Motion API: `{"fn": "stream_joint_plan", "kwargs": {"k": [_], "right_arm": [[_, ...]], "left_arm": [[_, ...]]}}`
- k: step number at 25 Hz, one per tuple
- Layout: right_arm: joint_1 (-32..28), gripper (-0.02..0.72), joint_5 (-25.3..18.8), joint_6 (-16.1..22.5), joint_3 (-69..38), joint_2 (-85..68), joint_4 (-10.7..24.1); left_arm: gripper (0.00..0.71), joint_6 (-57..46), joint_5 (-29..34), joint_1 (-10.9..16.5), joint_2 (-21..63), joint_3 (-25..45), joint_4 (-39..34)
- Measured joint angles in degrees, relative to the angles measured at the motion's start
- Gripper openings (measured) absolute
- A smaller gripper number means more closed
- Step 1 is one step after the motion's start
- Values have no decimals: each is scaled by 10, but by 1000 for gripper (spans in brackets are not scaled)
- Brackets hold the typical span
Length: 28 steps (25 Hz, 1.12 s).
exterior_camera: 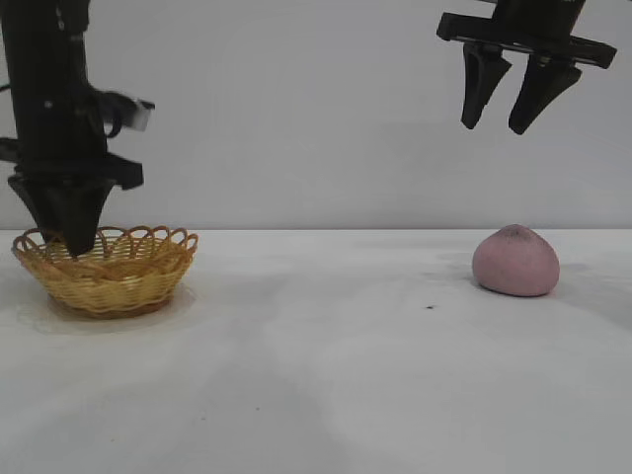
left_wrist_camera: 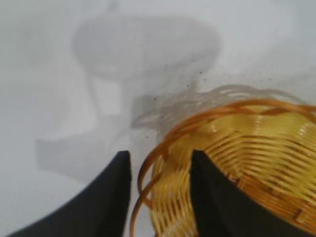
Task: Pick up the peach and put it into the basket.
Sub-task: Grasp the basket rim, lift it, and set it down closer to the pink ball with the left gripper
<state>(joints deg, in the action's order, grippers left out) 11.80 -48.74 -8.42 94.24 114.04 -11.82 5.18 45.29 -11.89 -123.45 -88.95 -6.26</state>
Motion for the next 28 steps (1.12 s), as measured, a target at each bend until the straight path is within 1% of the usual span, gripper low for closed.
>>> {"fn": "stream_joint_plan", "kwargs": {"k": [1,2,3,4,5,6,8,10,11,13,14,16,17,22,23,24,26,28], "right_arm": [[0,393,0,0,0,0,0],[0,393,0,0,0,0,-1],[0,393,0,0,0,0,-1],[0,393,0,0,0,0,-1],[0,393,0,0,0,0,-1],[1,393,0,0,0,0,-1],[1,393,0,0,0,0,-1],[1,393,0,0,0,0,-1],[1,393,0,0,0,0,-1],[1,393,0,0,0,0,-1],[1,393,0,0,0,0,-1],[1,393,-1,0,0,0,-1],[1,393,-2,0,0,0,-1],[1,393,-5,0,0,0,-6],[1,393,-4,0,0,0,-8],[1,393,-4,0,0,0,-7],[1,393,-4,-1,0,0,-10],[1,393,-6,-1,0,0,-11]], "left_arm": [[60,0,-3,0,1,-3,10],[77,-3,-5,1,2,-2,24],[77,-9,-6,3,5,-1,48],[77,-13,-11,6,12,5,89],[34,-13,-23,9,26,22,134],[0,-5,-45,11,44,48,200],[0,39,-108,10,88,119,351],[0,109,-159,-6,127,205,526],[0,142,-183,-20,142,236,601],[0,175,-222,-52,155,294,699],[0,183,-240,-64,155,310,728],[0,189,-261,-84,155,334,756],[0,191,-266,-88,155,340,763],[0,192,-280,-93,155,349,765],[50,192,-281,-93,155,349,760],[50,192,-282,-93,155,350,756],[138,192,-282,-93,155,350,754],[262,192,-282,-93,155,350,753]]}}
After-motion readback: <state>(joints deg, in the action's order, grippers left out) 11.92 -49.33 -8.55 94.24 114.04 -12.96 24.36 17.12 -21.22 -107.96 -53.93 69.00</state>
